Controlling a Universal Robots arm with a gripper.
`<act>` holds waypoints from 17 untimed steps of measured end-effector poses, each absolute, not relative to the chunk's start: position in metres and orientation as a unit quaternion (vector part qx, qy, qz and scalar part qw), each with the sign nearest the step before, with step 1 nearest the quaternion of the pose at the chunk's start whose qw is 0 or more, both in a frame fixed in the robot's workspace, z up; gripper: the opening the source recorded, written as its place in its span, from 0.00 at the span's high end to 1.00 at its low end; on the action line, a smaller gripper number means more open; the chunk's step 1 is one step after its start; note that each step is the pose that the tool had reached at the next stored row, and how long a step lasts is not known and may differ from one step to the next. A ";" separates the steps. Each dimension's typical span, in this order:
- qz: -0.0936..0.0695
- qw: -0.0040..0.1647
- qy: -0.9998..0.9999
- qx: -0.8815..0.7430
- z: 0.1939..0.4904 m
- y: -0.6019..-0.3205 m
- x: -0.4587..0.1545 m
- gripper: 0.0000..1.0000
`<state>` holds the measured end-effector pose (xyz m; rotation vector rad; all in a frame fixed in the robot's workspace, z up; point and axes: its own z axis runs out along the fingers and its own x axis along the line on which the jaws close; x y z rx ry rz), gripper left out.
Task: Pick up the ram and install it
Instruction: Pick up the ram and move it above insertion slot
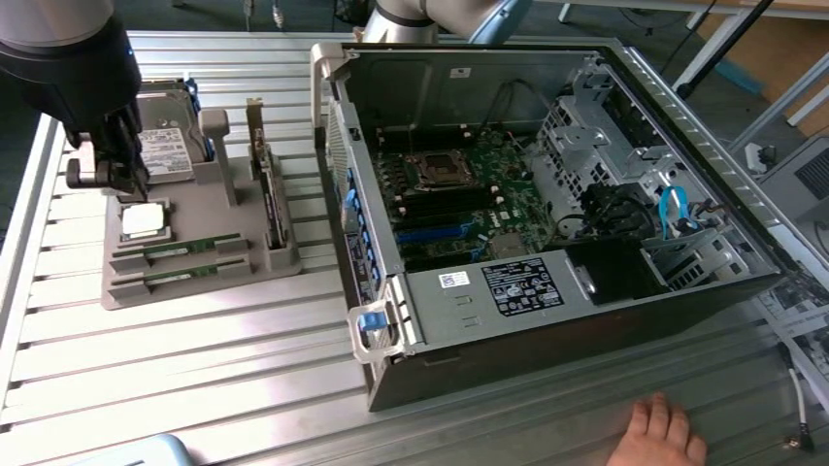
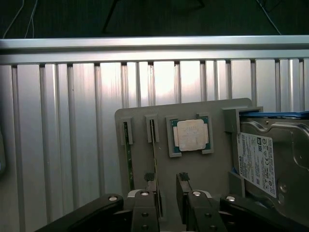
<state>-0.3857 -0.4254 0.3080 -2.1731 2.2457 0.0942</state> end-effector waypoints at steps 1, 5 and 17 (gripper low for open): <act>0.030 0.008 0.718 -0.695 0.308 -0.425 -0.385 0.69; 0.030 0.008 0.718 -0.695 0.308 -0.425 -0.381 0.69; 0.030 0.008 0.717 -0.696 0.303 -0.425 -0.378 0.69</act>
